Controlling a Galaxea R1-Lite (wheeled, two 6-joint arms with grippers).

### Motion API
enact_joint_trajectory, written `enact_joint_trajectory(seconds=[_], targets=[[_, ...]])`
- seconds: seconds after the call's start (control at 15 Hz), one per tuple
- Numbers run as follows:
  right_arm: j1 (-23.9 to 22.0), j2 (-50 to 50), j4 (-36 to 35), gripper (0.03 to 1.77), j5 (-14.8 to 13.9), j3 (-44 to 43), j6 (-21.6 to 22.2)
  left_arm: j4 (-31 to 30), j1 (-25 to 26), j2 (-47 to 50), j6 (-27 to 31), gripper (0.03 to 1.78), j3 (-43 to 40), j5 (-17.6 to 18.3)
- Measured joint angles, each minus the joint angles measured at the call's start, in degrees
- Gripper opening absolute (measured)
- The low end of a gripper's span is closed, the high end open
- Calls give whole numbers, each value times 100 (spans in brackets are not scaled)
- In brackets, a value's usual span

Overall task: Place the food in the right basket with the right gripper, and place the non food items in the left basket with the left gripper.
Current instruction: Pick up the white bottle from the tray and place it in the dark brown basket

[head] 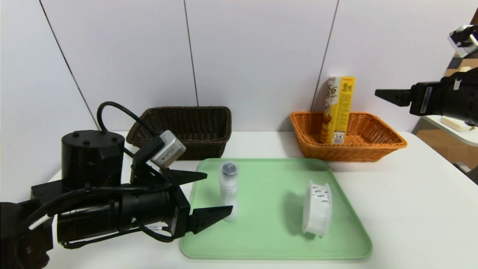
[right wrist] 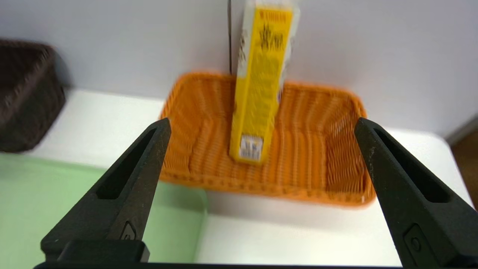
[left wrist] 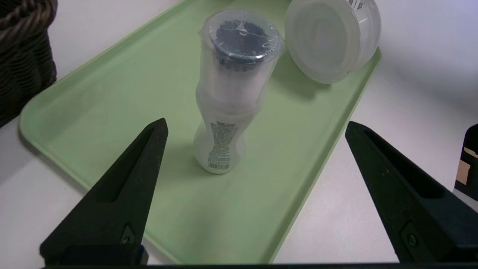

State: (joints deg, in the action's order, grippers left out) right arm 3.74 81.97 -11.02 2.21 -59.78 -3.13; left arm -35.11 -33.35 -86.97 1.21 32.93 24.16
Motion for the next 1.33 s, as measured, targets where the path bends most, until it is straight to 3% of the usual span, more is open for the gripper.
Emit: enact_joint_trajectory(seconds=[0.2,0.33,0.53,0.93,1.33], targets=[[-24,-33,1396,169,-63,-422,0,7,-129,-250,-13,169,141,-149],[-33,-57,1955,169,-48,-592,0,-11,-222,-399,-28,169,273,-197],[-33,-83,1970,169,-21,-651,5,-91,-283,-584,-33,169,290,-204],[-33,-154,1977,169,-23,-636,24,-965,-396,-1109,-39,169,201,-215],[-33,-184,1968,169,-21,-577,27,-1036,-410,-1345,-41,169,216,-219]])
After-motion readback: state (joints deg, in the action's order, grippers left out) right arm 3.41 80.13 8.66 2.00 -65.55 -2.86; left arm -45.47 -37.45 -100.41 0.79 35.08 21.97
